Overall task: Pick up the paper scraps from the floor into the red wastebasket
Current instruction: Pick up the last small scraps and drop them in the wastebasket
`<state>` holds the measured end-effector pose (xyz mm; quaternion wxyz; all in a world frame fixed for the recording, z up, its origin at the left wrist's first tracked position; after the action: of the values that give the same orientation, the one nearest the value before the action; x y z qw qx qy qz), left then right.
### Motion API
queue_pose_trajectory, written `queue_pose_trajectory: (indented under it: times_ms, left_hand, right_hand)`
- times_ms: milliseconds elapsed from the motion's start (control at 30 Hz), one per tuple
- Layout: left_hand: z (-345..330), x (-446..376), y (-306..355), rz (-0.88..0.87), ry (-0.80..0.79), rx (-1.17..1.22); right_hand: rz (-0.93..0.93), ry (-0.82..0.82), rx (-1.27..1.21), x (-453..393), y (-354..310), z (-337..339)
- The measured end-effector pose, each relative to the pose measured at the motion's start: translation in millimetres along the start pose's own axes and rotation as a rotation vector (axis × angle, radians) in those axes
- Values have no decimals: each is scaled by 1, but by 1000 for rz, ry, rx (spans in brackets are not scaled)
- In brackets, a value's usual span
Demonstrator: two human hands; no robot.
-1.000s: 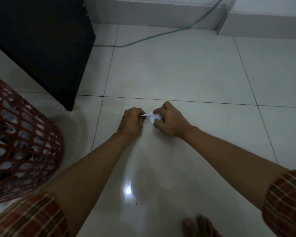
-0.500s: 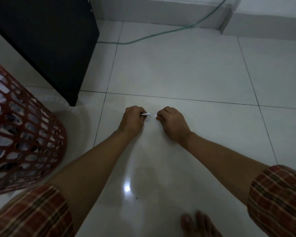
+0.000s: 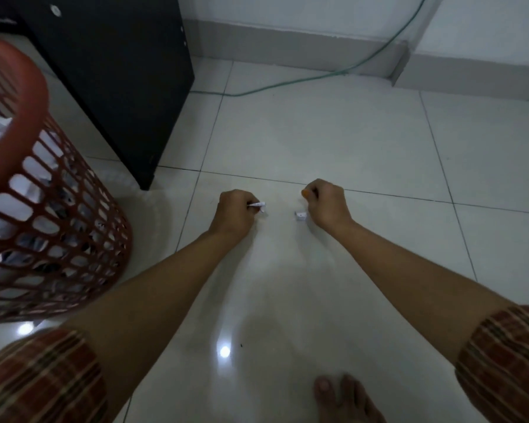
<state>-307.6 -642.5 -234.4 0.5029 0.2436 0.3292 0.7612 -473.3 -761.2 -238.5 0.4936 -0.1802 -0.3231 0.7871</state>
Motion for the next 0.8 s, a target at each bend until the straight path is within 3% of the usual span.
queue_pose_trajectory:
  times_ms: [367, 567, 800]
  left_hand:
    - [58, -5, 69, -154, 82, -37]
    - [134, 23, 100, -263, 196, -23]
    - [232, 59, 122, -346, 264, -189]
  right_hand:
    - [103, 54, -106, 9, -80, 29]
    - [200, 59, -194, 17, -140, 46]
    - [356, 15, -238, 25, -233, 51]
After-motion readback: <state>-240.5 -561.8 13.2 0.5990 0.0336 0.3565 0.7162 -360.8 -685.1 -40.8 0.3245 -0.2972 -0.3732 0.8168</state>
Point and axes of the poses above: each hand's wrist, its own x-axis away from the middle knuckle, its own z-axis out of the back of the hand, y = z × x, the point moved 1 cm from there along -x, towards the middle knuckle, and after that the axes turned 3 degrees about -y, right-handed, at the moved point
